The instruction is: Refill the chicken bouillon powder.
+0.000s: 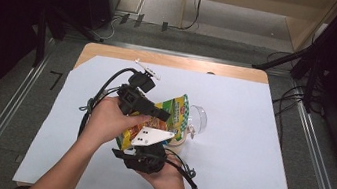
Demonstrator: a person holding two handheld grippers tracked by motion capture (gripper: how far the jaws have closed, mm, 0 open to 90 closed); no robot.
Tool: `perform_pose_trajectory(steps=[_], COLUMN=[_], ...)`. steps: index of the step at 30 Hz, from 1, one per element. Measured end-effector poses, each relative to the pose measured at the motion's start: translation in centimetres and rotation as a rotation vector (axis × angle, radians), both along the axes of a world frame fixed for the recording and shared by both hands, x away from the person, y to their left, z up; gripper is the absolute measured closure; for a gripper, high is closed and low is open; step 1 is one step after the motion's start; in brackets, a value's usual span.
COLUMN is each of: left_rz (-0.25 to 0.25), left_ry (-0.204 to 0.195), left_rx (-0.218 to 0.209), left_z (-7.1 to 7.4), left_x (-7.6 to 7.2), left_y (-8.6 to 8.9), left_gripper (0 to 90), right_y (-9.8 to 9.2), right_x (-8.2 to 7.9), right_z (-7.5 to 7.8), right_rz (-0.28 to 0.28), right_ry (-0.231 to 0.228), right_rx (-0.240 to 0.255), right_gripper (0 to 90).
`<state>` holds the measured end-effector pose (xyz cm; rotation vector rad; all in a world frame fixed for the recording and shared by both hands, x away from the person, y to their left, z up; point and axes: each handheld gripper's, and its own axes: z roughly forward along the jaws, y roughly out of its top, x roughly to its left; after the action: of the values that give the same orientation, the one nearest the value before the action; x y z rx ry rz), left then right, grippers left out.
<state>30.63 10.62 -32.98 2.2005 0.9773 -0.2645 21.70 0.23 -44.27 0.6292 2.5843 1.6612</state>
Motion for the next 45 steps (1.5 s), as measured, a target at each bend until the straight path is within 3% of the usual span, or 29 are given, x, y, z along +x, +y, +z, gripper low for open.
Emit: perform_pose_trajectory(steps=[21,45], left_rz=[0.04,0.045], left_ry=[0.008,-0.001], left_rx=[-0.006,-0.021], left_z=[-0.23,-0.02], left_x=[0.7,0.72], left_y=[0.68,0.81], left_gripper=[80.0,76.2], right_y=[0.07,0.21], right_x=[0.32,0.41], right_z=[0.55,0.92], right_rz=[0.016,0.006], right_ry=[0.019,0.038], right_rx=[-0.016,-0.008], right_gripper=[69.3,69.3])
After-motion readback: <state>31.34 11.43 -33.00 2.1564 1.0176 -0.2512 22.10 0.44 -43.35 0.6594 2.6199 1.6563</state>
